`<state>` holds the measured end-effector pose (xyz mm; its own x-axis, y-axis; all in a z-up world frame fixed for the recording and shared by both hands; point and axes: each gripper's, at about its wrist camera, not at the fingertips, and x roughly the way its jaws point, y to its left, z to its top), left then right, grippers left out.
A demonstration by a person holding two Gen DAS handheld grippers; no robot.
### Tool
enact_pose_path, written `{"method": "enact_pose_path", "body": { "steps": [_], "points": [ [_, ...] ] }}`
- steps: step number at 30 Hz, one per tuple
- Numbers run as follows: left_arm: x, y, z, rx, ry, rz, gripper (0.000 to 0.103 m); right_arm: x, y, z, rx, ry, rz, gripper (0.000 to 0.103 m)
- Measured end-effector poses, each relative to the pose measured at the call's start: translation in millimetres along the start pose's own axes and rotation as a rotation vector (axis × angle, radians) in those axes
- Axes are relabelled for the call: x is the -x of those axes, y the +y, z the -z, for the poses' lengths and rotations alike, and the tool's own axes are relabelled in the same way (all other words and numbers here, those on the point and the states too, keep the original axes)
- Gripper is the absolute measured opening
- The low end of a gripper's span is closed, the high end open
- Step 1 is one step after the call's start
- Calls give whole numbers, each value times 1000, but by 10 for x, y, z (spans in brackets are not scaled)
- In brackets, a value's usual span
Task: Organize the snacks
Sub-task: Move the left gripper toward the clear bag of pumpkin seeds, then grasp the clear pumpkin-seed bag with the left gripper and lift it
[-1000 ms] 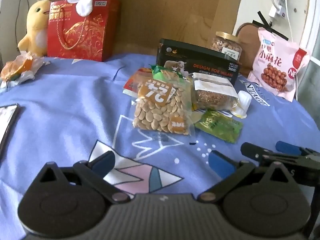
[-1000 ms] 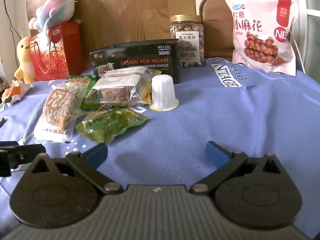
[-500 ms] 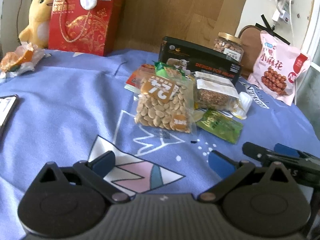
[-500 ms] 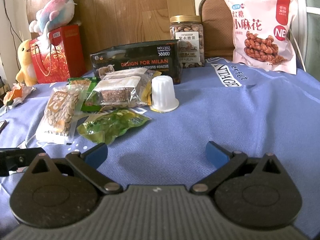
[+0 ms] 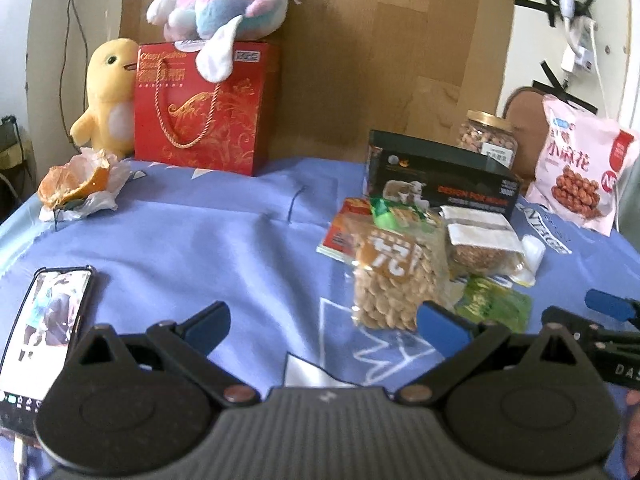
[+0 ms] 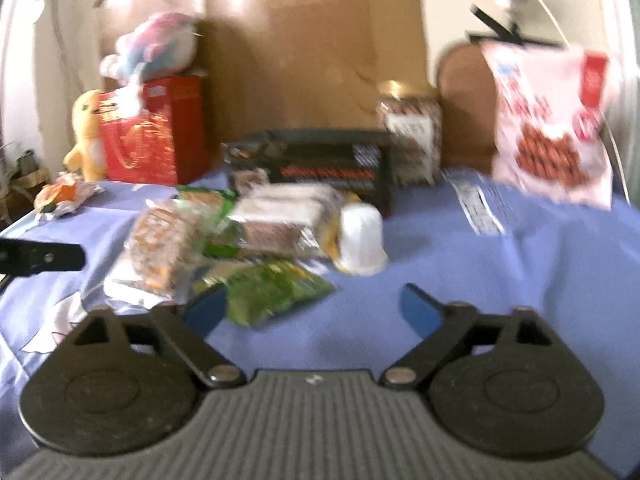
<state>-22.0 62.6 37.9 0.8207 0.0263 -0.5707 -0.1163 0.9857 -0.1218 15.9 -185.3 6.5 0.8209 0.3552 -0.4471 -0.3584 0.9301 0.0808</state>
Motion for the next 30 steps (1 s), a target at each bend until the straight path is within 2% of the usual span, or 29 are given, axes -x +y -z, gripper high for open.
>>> {"method": "enact_pose_path", "body": {
  "steps": [1, 3, 4, 6, 9, 12, 18, 25, 27, 30],
  "points": [
    [-8, 22, -14, 9, 2, 9, 102, -11, 9, -36, 10, 1, -21, 75],
    [-41, 46, -38, 18, 11, 37, 100, -45, 25, -109, 22, 11, -76, 59],
    [-53, 49, -34, 20, 14, 51, 98, -67, 37, -136, 23, 20, -99, 55],
    [-91, 44, -31, 25, 29, 77, 95, -151, 59, -197, 14, 52, -145, 37],
    [-178, 48, -28, 35, 66, 107, 89, -262, 95, -252, -22, 96, -215, 26],
    [-268, 71, -88, 48, 85, 135, 84, -363, 164, -296, -31, 129, -282, 26],
    [-342, 104, -199, 62, 71, 173, 84, -543, 302, -368, 19, 174, -354, 28],
    [-405, 102, -228, 39, 78, 219, 86, -647, 368, -373, 86, 200, -368, 30],
    [-408, 103, -233, 33, 77, 227, 86, -669, 383, -370, 99, 202, -366, 41],
    [-405, 103, -227, 29, 78, 236, 86, -678, 392, -364, 115, 205, -371, 41]
  ]
}}
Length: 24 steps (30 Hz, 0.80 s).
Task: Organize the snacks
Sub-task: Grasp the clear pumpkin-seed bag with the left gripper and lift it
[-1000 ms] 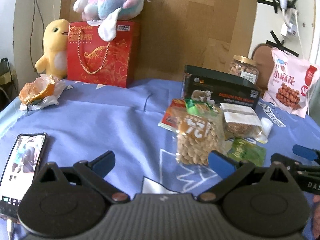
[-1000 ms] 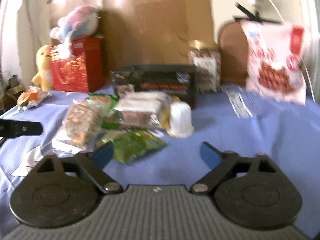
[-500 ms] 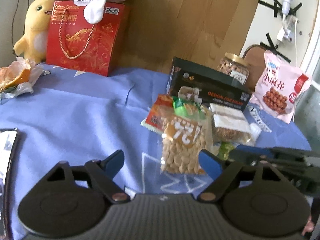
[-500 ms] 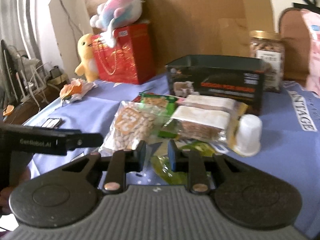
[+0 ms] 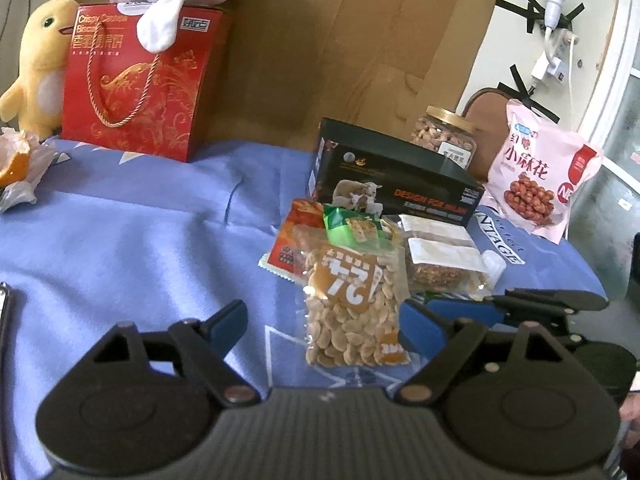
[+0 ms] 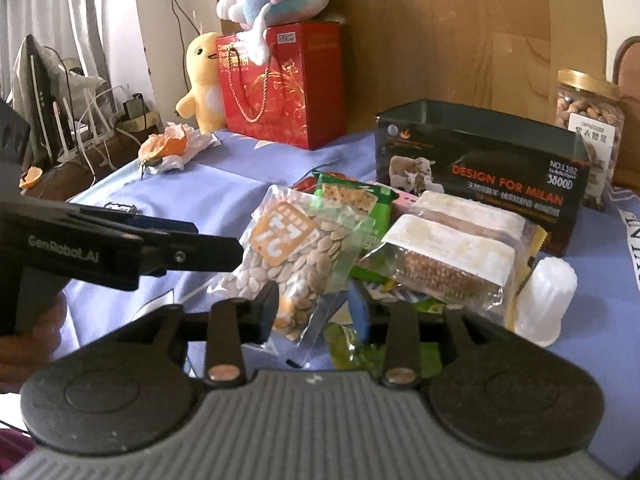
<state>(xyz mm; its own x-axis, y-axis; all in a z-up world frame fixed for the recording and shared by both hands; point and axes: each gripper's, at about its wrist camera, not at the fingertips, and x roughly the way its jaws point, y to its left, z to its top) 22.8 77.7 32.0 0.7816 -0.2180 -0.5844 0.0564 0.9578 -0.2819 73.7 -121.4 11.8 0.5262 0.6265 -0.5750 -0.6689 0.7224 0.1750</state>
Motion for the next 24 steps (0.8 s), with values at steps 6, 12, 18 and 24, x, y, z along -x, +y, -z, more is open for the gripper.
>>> {"method": "enact_pose_path", "body": {
  "steps": [6, 12, 18, 24],
  "points": [
    [14, -18, 7, -4, 2, 6, 87, -10, -3, 19, 7, 8, 3, 41],
    [13, -15, 18, -5, 4, 13, 89, -40, -3, 44, 8, 22, -3, 42],
    [22, 92, 23, 11, -2, 22, 90, -81, -8, 54, 13, 26, -17, 44],
    [-51, 153, -18, 17, 16, 69, 90, -133, 0, 58, 38, 33, -45, 46]
  ]
}}
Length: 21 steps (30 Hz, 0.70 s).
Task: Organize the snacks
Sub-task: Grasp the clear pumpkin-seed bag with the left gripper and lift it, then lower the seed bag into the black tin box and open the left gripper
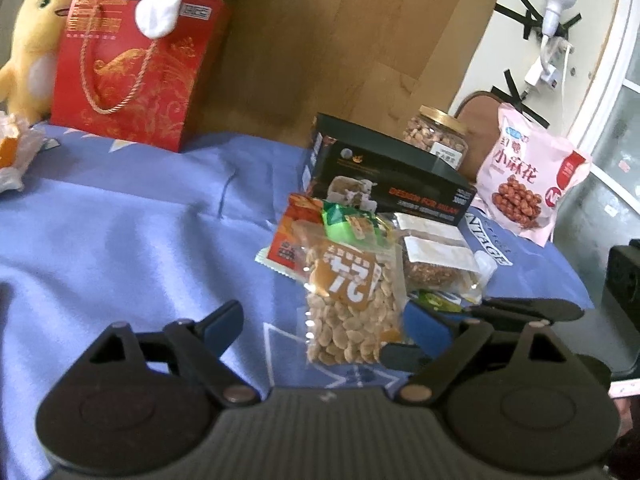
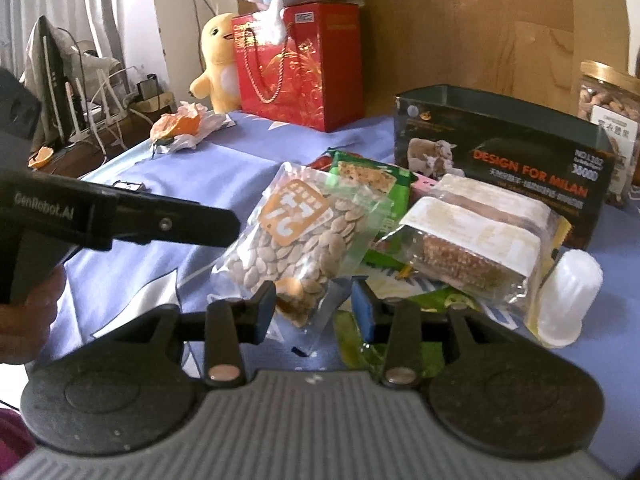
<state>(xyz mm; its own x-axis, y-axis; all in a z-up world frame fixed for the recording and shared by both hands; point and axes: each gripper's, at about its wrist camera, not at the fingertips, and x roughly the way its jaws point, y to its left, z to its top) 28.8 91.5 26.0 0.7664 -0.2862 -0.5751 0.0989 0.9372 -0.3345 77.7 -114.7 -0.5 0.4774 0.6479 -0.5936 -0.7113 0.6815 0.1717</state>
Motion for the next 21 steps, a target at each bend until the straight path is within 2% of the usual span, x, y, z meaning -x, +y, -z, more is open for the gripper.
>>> {"method": "enact_pose_path", "body": {
  "steps": [2, 3, 5, 7, 9, 10, 12, 17, 21],
  "points": [
    [-67, 7, -2, -6, 12, -11, 90, -31, -8, -7, 4, 4, -4, 48],
    [-112, 29, -5, 4, 25, -16, 87, -47, -15, -14, 5, 6, -6, 53],
    [-201, 90, -10, 37, 59, 2, 75, -87, -27, -25, 7, 12, -12, 54],
    [-251, 109, 6, 51, 71, 15, 56, -129, -40, -15, -6, 19, -37, 55],
    [-270, 72, 16, 44, 96, 36, 43, -132, -13, -14, -8, 16, -47, 49],
    [-259, 58, 20, 56, 99, 27, 43, -118, 2, -18, -12, 13, -45, 48],
    [-177, 26, 17, 67, 92, 33, 43, -49, 3, -15, -40, 0, -76, 37],
    [69, -164, -150, 33, 29, 64, 42, 292, 56, -69, -22, -114, -72, 36],
    [-10, -419, -600, -23, -27, 82, 42, 455, -149, -319, -76, -202, -17, 36]
  ]
}}
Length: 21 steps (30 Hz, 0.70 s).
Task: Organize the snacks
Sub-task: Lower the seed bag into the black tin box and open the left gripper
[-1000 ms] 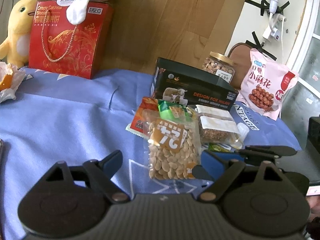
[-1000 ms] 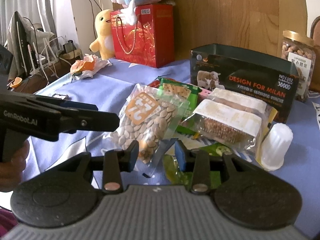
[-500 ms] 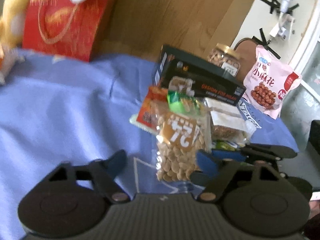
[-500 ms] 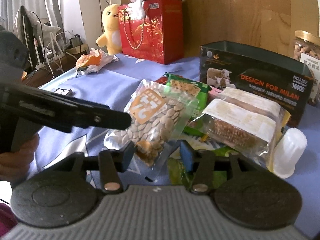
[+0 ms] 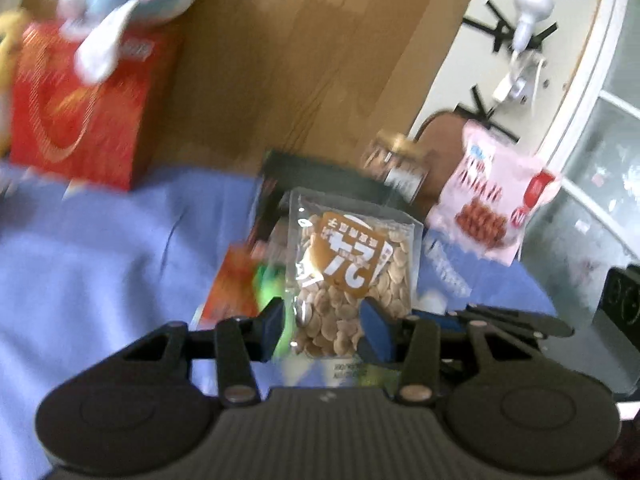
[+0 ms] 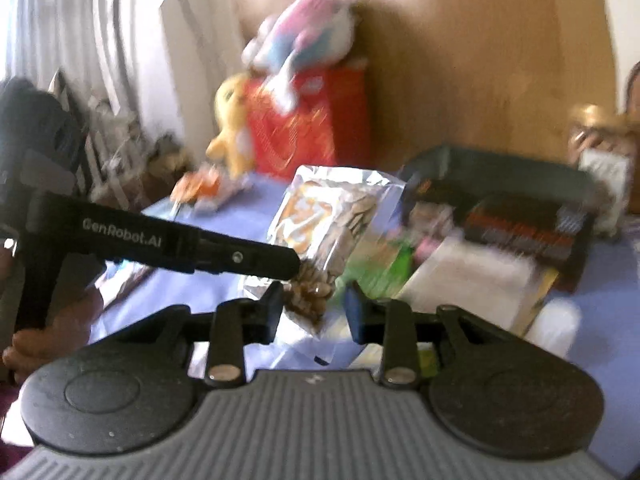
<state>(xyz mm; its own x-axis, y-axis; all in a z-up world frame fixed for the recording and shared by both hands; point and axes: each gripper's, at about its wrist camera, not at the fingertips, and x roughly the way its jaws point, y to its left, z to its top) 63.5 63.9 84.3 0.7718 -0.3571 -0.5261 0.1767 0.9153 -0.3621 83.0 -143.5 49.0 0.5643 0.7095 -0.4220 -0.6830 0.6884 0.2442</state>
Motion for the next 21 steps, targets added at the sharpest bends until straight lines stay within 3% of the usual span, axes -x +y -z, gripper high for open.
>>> {"method": "enact_pose_path", "body": {
  "steps": [3, 8, 17, 18, 20, 21],
  "points": [
    [-260, -183, -399, -37, -26, 27, 43, 19, -248, -266, -39, -58, 64, 36],
    [-899, -299, -880, -4, 19, 76, 44, -85, -760, -617, -126, -49, 153, 37],
    [-1618, -183, -903, 42, 93, 31, 44, -484, -1203, -600, -140, 37, 219, 44],
    [-1659, -168, -899, 42, 90, 20, 46, -506, -1226, -580, -142, 33, 219, 46],
    [-1700, -139, -897, 41, 78, -1, 59, -506, -1265, -579, -162, 17, 219, 51],
    [-1704, -132, -906, 46, 68, -14, 73, -505, -1261, -575, -158, 7, 242, 53]
  ]
}}
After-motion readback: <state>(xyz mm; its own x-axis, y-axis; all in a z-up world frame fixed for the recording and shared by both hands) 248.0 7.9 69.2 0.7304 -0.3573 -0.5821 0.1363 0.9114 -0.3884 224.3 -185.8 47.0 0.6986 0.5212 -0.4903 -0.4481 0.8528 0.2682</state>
